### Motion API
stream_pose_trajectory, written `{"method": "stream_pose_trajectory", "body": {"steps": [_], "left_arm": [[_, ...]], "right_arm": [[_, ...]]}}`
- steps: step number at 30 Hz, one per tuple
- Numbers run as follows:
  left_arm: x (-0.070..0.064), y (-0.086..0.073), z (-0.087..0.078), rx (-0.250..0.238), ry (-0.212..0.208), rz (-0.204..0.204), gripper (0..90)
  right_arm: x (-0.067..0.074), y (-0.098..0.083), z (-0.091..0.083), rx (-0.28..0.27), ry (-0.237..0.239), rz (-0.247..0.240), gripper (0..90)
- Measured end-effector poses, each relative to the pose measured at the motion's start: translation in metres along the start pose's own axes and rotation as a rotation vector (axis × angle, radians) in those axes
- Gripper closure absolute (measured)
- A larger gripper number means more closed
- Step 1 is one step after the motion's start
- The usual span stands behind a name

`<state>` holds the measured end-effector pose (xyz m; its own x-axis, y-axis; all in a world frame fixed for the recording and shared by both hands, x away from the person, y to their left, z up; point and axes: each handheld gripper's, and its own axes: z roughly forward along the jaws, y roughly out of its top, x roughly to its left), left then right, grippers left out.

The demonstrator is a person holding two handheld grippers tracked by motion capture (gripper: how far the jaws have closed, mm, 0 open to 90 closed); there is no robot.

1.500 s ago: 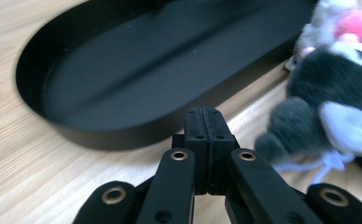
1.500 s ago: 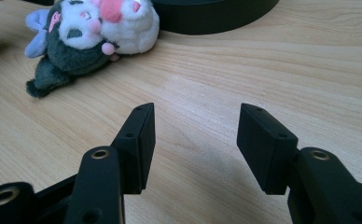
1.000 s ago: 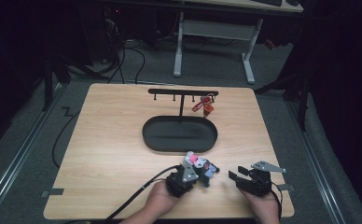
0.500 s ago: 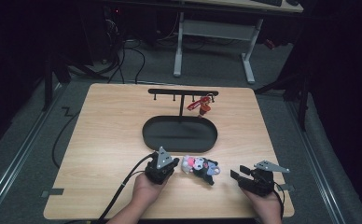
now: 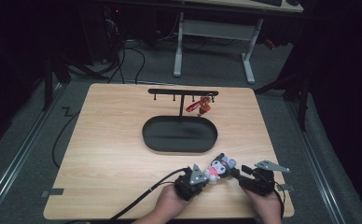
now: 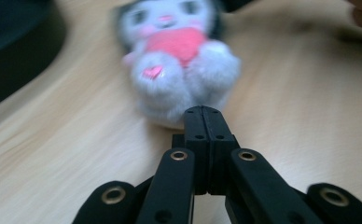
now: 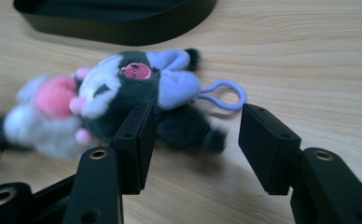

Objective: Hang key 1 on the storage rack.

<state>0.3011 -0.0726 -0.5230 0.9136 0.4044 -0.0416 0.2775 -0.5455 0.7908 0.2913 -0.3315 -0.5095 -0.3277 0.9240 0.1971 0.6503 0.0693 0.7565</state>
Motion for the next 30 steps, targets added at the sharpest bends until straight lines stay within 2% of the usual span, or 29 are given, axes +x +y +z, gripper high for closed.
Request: {"method": "stream_pose_trajectory", "body": {"steps": [1,3,6,10,11,12,13,16,17,18,19,22,23,24,25,28,30], "left_arm": [[-0.004,0.001,0.0,-0.007,-0.014,0.009,89.0],[-0.005,0.0,-0.005,-0.009,-0.009,0.018,87.9],[0.008,-0.008,-0.018,-0.019,0.036,-0.005,86.2],[0.043,-0.028,-0.048,-0.013,0.146,-0.043,83.1],[0.057,-0.036,-0.06,-0.013,0.187,-0.074,82.8],[0.066,-0.041,-0.067,-0.016,0.211,-0.096,82.8],[0.08,-0.049,-0.08,-0.017,0.241,-0.135,82.8],[0.105,-0.063,-0.111,-0.011,0.321,-0.164,82.3],[0.112,-0.069,-0.121,-0.011,0.346,-0.176,82.2],[0.112,-0.069,-0.121,-0.011,0.346,-0.176,82.0],[0.124,-0.082,-0.139,-0.008,0.381,-0.203,81.7],[0.133,-0.104,-0.155,-0.008,0.421,-0.231,79.9],[0.133,-0.104,-0.155,-0.008,0.421,-0.231,78.9],[0.135,-0.115,-0.158,-0.001,0.435,-0.241,77.2],[0.136,-0.116,-0.16,0.005,0.436,-0.244,74.3],[0.138,-0.115,-0.165,-0.025,0.431,-0.247,69.5],[0.138,-0.115,-0.166,-0.032,0.432,-0.245,67.2]], "right_arm": [[-0.002,0.0,-0.002,-0.009,-0.011,0.001,45.8],[-0.004,0.0,-0.005,-0.022,-0.023,0.009,45.9],[-0.006,0.0,-0.006,-0.024,-0.019,0.014,46.1],[-0.005,0.0,-0.006,-0.019,-0.013,0.014,46.5],[-0.005,0.0,-0.006,-0.019,-0.012,0.013,46.7],[-0.004,0.0,-0.006,-0.019,-0.013,0.013,46.8],[-0.005,0.0,-0.005,-0.02,-0.012,0.014,46.8],[-0.005,0.0,-0.004,-0.008,-0.013,0.019,47.1],[-0.004,-0.001,-0.003,-0.007,-0.015,0.023,47.2],[-0.004,-0.001,-0.002,-0.005,-0.015,0.021,47.2],[-0.003,-0.001,-0.001,-0.002,-0.017,0.013,47.4],[0.0,-0.001,0.0,0.009,-0.022,0.008,48.4],[0.001,-0.002,0.0,0.01,-0.022,0.005,50.4],[0.003,-0.002,0.0,0.016,-0.021,0.007,54.5],[0.004,-0.002,0.0,0.021,-0.02,0.009,60.2],[0.01,-0.001,0.001,0.047,-0.03,-0.005,77.4],[0.015,0.0,0.006,0.081,-0.023,-0.022,85.0]]}}
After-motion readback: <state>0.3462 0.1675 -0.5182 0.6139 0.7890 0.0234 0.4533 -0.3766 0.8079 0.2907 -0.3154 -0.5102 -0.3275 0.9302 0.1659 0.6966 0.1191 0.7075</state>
